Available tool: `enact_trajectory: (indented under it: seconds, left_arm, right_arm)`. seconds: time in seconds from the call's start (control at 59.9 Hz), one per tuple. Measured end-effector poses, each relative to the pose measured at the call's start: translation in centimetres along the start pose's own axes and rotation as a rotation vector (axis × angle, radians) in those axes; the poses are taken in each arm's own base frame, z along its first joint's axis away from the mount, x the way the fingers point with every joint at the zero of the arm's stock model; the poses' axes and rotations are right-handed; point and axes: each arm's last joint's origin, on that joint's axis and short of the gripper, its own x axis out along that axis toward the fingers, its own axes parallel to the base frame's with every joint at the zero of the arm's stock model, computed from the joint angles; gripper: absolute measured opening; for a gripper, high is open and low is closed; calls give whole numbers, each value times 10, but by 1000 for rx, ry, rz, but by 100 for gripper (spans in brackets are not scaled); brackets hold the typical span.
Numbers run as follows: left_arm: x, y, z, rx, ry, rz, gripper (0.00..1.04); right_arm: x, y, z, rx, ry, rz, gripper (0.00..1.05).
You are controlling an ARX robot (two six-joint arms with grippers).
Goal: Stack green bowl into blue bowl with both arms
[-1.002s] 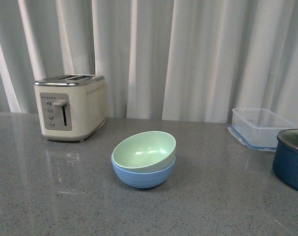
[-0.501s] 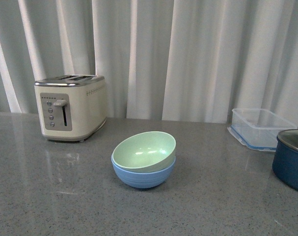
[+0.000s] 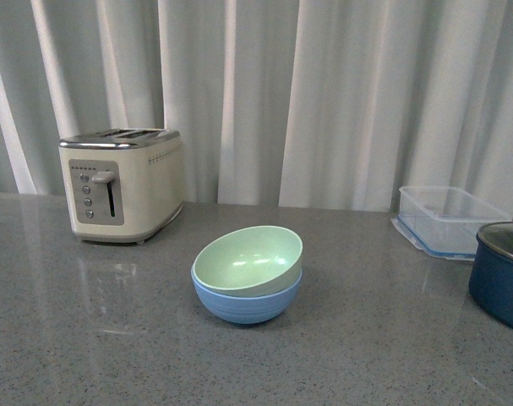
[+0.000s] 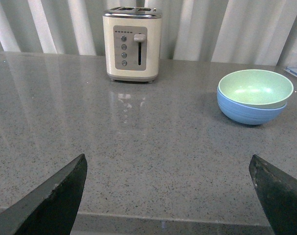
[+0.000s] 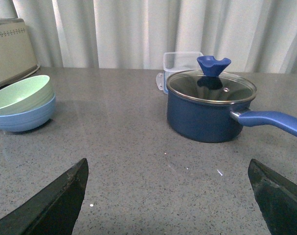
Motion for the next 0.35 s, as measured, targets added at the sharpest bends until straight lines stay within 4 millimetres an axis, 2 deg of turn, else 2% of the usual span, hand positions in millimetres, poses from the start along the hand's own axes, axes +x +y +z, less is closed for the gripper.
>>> enact_trajectory:
  seconds: [0.351]
  left_arm:
    - [0,0,0,0,0,0,98]
  right_arm:
    - [0,0,0,0,0,0,95]
